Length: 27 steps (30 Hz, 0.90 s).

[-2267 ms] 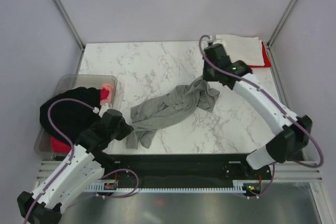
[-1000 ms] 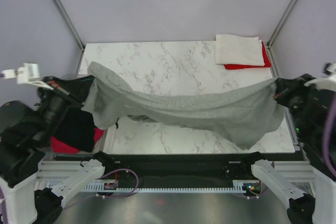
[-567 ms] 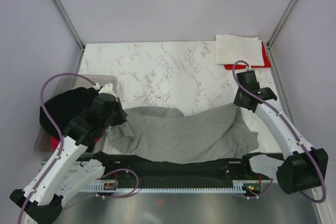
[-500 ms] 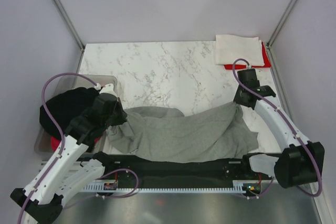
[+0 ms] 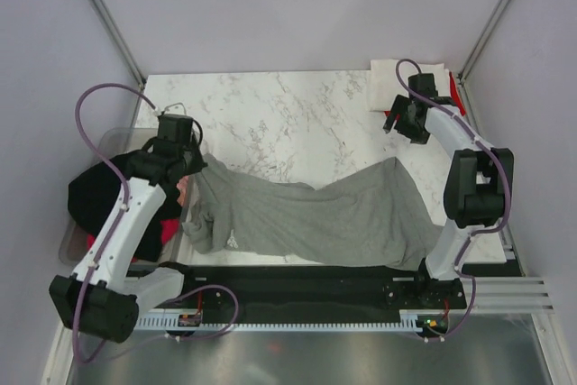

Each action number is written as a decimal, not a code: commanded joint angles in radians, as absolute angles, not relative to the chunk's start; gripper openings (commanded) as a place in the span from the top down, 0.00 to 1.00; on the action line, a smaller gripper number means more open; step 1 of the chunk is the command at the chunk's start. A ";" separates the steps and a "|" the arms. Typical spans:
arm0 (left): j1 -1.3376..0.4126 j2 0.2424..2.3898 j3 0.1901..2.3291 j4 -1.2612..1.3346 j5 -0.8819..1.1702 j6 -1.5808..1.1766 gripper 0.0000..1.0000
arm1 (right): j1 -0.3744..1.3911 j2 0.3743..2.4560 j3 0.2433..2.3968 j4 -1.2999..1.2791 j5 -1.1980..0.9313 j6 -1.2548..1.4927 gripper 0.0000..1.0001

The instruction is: Fold and stack the t-shirts

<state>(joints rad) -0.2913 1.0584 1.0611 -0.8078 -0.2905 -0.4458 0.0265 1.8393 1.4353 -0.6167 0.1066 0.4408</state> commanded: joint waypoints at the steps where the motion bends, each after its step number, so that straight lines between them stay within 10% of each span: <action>1: -0.196 1.162 1.112 -0.767 -0.164 -0.318 0.98 | 0.008 1.801 1.430 -0.611 0.132 0.434 0.17; 12: -0.195 1.212 0.963 -0.669 -0.057 -0.331 0.98 | 0.008 1.491 0.915 -0.364 -0.032 0.472 0.39; 27: -0.195 1.198 0.950 -0.661 -0.067 -0.327 0.98 | 0.008 1.529 0.810 -0.279 -0.037 0.466 0.51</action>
<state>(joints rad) -0.1978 1.2209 0.9581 -0.6994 -0.0746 -0.3725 0.0082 1.5303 0.8249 -0.3325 -0.0185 0.4637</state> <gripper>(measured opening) 0.025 0.490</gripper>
